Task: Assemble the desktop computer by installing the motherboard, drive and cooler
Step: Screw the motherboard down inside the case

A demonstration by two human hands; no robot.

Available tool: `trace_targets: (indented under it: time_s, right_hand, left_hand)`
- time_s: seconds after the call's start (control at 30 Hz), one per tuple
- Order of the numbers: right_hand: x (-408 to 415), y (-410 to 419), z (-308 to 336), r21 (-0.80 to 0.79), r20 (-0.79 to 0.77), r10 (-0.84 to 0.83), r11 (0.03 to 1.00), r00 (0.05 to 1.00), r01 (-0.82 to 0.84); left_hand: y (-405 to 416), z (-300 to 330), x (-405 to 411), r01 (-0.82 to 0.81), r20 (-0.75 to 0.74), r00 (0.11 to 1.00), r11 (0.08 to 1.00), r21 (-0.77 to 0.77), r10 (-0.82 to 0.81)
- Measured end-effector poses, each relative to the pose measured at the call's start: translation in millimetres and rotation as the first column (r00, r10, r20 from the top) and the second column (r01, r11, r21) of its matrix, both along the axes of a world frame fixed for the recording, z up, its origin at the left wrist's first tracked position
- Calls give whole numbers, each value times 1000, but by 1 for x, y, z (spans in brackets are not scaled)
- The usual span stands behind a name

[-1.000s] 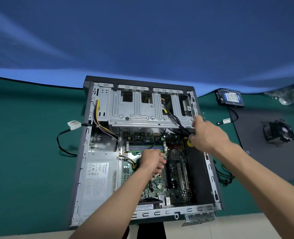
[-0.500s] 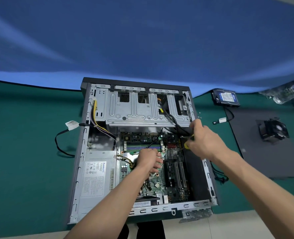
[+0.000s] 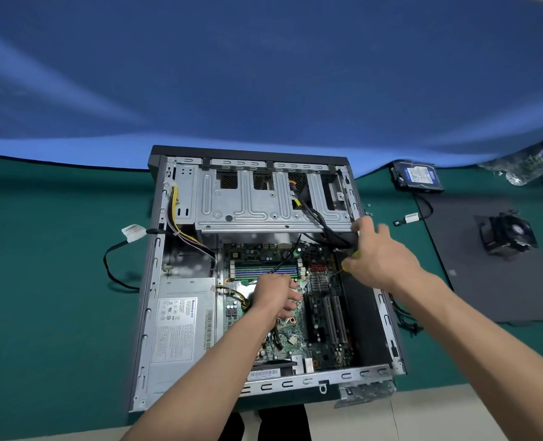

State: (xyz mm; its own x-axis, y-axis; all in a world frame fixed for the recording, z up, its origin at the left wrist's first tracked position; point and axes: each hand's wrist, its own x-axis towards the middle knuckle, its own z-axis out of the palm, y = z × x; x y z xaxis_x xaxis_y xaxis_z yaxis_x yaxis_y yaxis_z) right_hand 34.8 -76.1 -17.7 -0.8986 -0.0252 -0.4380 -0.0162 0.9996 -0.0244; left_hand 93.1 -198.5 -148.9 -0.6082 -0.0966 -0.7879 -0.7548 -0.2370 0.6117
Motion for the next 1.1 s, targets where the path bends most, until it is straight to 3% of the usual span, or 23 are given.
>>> trace_targets:
  time_s: [0.13,0.27,0.4,0.53,0.67,0.8,0.93,1.1]
  right_hand:
    - [1,-3,-4,136,-126,44,990,991,-27]
    - [-2,-4,-2,57,10,32,998,999,-32]
    - [-1,-4,-5,108,-97,19,994,995,-8]
    - [-2,-5,-2,35,17,20,999,1000,-20]
    - [-2,-5,-6,126,-128,29,992,991,-13]
    - [-5,-7,-2,6,31,-1,1000,1000,1]
    - [-5,-7,-4,112,-108,22,994,994,-9]
    - [-11,-4,0,41,-10,-2,999,1000,3]
  left_hand:
    - [-1,-2,-1,-5,-2,1000,1000,-8,5]
    - [-1,-3,-1,-10,6,1000,1000,2,10]
    - [0,-4,-2,-9,10,1000,1000,5,9]
    - [0,-3,-2,-12,10,1000,1000,-10,12]
    - [1,-4,-1,-11,17,1000,1000,-3,11]
    - [0,-3,-3,-9,11,1000,1000,-12,10]
    - [1,-4,-2,4,9,1000,1000,-13,-4]
    - [1,-3,-3,0,13,1000,1000,0,0]
